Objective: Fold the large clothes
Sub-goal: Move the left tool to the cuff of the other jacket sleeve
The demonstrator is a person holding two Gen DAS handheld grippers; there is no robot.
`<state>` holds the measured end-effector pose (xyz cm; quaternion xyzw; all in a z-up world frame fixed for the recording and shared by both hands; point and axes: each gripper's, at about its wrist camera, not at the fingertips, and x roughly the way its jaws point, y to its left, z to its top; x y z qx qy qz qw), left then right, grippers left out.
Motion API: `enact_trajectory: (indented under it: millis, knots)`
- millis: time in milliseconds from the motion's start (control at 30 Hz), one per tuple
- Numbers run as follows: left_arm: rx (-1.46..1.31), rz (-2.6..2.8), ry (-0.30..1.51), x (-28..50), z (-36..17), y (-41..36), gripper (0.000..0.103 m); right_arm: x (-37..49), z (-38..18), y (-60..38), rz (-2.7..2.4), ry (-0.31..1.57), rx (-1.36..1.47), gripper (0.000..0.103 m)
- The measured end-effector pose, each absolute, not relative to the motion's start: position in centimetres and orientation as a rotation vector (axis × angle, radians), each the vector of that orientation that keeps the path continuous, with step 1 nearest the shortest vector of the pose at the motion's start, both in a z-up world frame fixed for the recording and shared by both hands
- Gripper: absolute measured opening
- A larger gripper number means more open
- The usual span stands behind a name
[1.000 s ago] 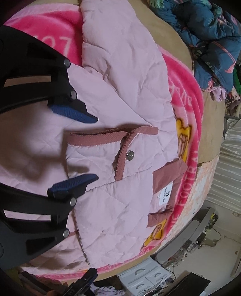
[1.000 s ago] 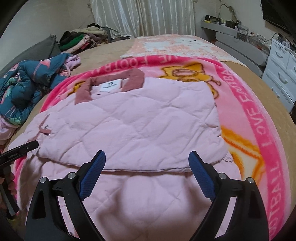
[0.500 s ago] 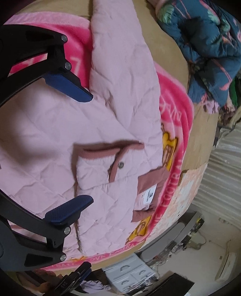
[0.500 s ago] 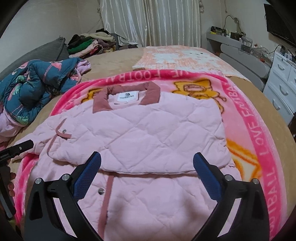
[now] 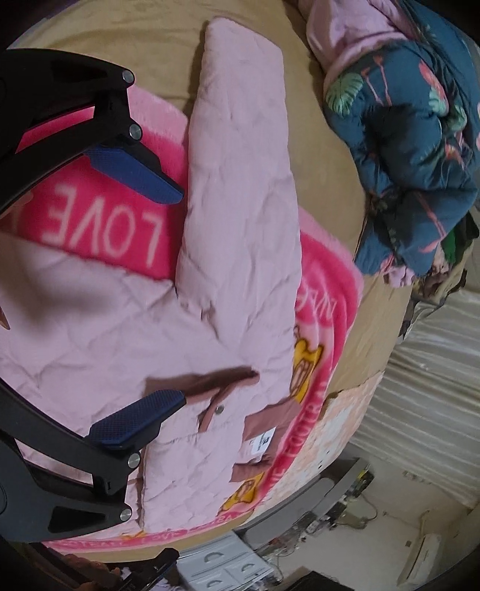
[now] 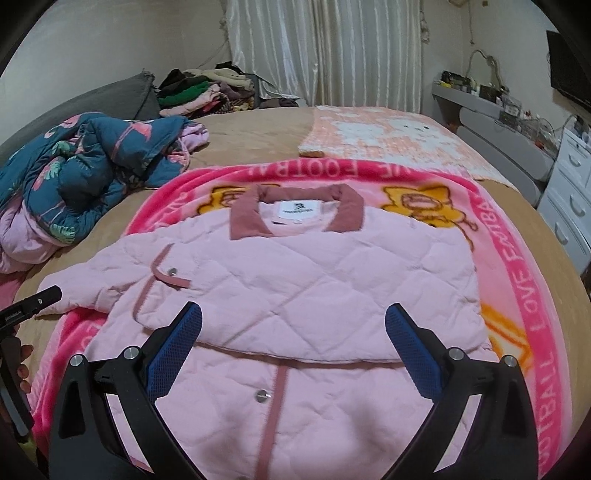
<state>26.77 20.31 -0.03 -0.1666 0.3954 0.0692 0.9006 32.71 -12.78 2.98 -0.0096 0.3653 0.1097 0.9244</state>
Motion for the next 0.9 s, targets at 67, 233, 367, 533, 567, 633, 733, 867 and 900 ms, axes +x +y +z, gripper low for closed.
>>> enact_trajectory:
  millis: [67, 233, 367, 533, 567, 633, 733, 867, 900]
  knots:
    - [-0.353, 0.161, 0.811, 26.4, -0.1, 21.3, 0.094, 32.8, 3.2, -11.7, 0.238, 0.746, -0.025, 0.099]
    - [-0.375, 0.210, 0.796, 25.6, -0.8, 23.7, 0.094, 32.7, 3.4, -8.6, 0.274, 0.741, -0.047, 0.099]
    - [-0.408, 0.230, 0.795, 25.3, -1.4, 25.6, 0.094, 32.7, 3.6, -5.9, 0.305, 0.736, -0.073, 0.099]
    - [-0.415, 0.283, 0.783, 24.8, -1.6, 27.8, 0.094, 32.6, 4.0, -2.7, 0.349, 0.724, -0.094, 0.099]
    - [-0.421, 0.290, 0.783, 24.7, -1.7, 28.1, 0.094, 32.7, 4.1, -2.0, 0.359, 0.723, -0.099, 0.099]
    - [-0.444, 0.303, 0.779, 24.5, -1.8, 29.2, 0.094, 32.6, 4.1, -0.7, 0.378, 0.723, -0.108, 0.099]
    - [-0.489, 0.320, 0.770, 24.1, -2.2, 30.4, 0.094, 32.6, 4.1, 1.3, 0.409, 0.722, -0.124, 0.099]
    - [-0.498, 0.373, 0.780, 24.0, -2.9, 31.9, 0.094, 32.7, 4.2, 3.8, 0.449, 0.720, -0.137, 0.099]
    - [-0.494, 0.393, 0.781, 23.9, -3.0, 32.3, 0.094, 32.7, 4.2, 4.5, 0.459, 0.720, -0.140, 0.099]
